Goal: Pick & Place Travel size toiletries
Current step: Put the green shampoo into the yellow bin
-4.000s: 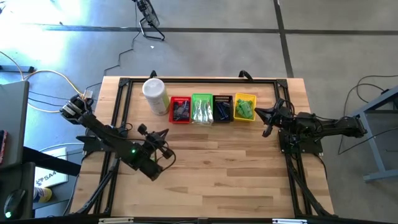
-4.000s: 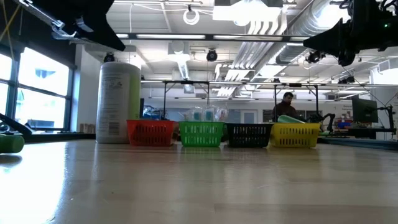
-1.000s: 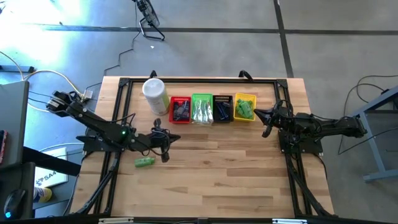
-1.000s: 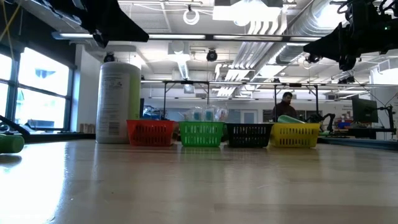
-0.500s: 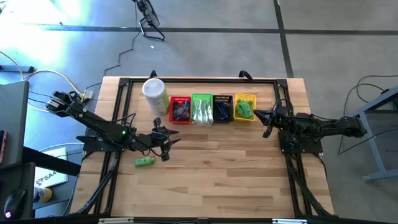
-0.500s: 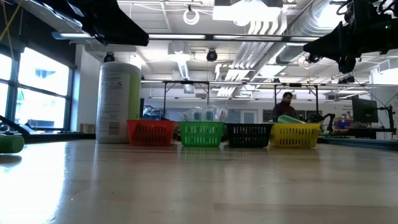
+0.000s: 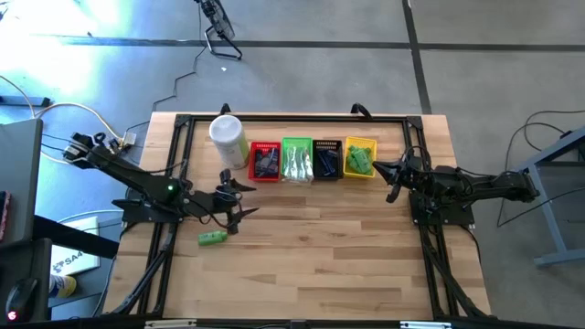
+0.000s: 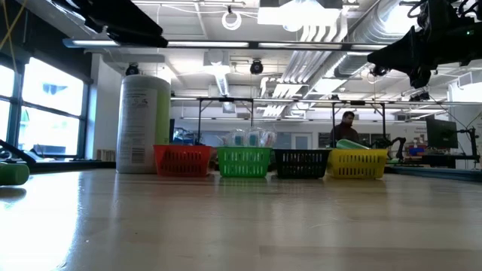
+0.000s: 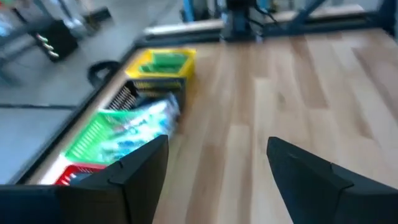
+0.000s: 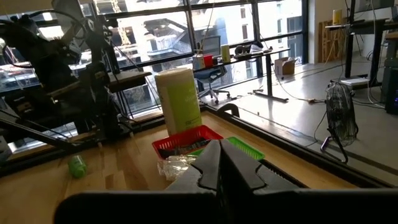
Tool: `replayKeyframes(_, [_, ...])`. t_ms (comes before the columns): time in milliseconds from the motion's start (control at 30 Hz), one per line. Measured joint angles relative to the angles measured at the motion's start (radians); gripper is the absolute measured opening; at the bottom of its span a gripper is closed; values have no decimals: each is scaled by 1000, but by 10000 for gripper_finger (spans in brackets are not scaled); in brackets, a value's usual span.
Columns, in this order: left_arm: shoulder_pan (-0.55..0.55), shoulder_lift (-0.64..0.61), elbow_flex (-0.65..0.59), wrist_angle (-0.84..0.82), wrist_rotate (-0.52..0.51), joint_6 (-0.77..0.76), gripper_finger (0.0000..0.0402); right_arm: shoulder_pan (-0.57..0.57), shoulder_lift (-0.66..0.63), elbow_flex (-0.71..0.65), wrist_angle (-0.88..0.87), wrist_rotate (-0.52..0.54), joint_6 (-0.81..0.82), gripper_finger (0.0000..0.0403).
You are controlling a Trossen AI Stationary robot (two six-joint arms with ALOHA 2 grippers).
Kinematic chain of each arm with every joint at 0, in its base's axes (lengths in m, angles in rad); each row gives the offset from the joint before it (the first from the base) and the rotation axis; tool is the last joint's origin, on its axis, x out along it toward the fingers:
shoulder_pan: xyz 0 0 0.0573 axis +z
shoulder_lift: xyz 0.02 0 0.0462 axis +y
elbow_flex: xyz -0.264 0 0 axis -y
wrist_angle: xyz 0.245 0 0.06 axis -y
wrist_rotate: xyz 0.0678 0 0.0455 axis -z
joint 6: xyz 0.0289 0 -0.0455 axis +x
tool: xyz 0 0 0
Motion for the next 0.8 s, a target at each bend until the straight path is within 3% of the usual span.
replayKeyframes(333, [-1, -65, 32, -424, 372, -326, 269, 0, 0, 0, -40, 3, -3, 2])
replayKeyframes(567, [0, -30, 32, -580, 578, -551, 269, 0, 0, 0, -67, 3, 28, 2])
replayKeyframes(800, [-68, 44, 32, -663, 635, -627, 269, 0, 0, 0, -69, 3, 34, 2])
